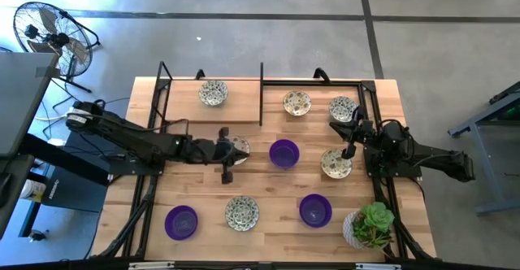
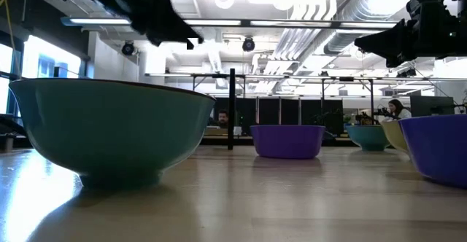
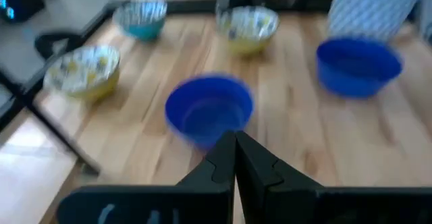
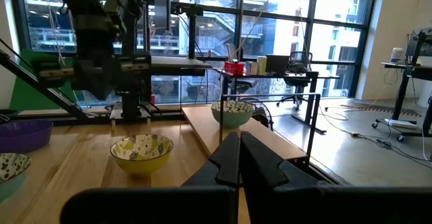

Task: Pick & Place Mini bowls
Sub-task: Put the bottom right yellow bowl on the shelf

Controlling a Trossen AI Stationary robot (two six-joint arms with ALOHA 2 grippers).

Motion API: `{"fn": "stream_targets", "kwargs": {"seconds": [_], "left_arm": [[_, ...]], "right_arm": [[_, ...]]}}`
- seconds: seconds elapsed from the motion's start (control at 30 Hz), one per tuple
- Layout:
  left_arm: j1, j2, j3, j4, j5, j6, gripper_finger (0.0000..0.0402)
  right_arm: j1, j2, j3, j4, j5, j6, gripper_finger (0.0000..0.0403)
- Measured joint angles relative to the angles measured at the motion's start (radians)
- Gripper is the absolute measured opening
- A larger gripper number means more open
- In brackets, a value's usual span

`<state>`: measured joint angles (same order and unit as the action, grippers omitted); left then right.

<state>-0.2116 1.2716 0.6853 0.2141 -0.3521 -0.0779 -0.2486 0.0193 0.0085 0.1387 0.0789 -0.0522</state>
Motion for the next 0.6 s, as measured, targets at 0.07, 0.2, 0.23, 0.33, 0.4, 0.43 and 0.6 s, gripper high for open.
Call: {"fn": "stream_targets", "kwargs": {"seconds": [0.07,0.2,0.23,0.33,0.4,0.43,0.6], "left_arm": [[0.002,0.022,-0.037,0.105,0.002,0.013,0.0],[0.007,0.023,-0.143,0.331,0.026,0.027,0.0],[0.01,0.02,-0.174,0.379,0.032,0.022,0.0],[0.018,-0.004,-0.262,0.478,0.074,0.013,0.0],[0.031,-0.007,-0.289,0.532,0.074,0.013,0.0],[0.04,-0.008,-0.305,0.535,0.076,0.013,0.0],[0.096,-0.007,-0.339,0.591,0.108,0.022,0.0]], "right_arm": [[0.0,0.0,0.0,0.0,0.0,0.0,0.0],[0.0,0.0,0.0,0.0,0.0,0.0,0.0],[0.0,0.0,0.0,0.0,0.0,0.0,0.0],[0.0,0.0,0.0,0.0,0.0,0.0,0.0],[0.0,0.0,0.0,0.0,0.0,0.0,0.0],[0.0,0.0,0.0,0.0,0.0,0.0,0.0],[0.0,0.0,0.0,0.006,-0.004,0.008,0.0]]}}
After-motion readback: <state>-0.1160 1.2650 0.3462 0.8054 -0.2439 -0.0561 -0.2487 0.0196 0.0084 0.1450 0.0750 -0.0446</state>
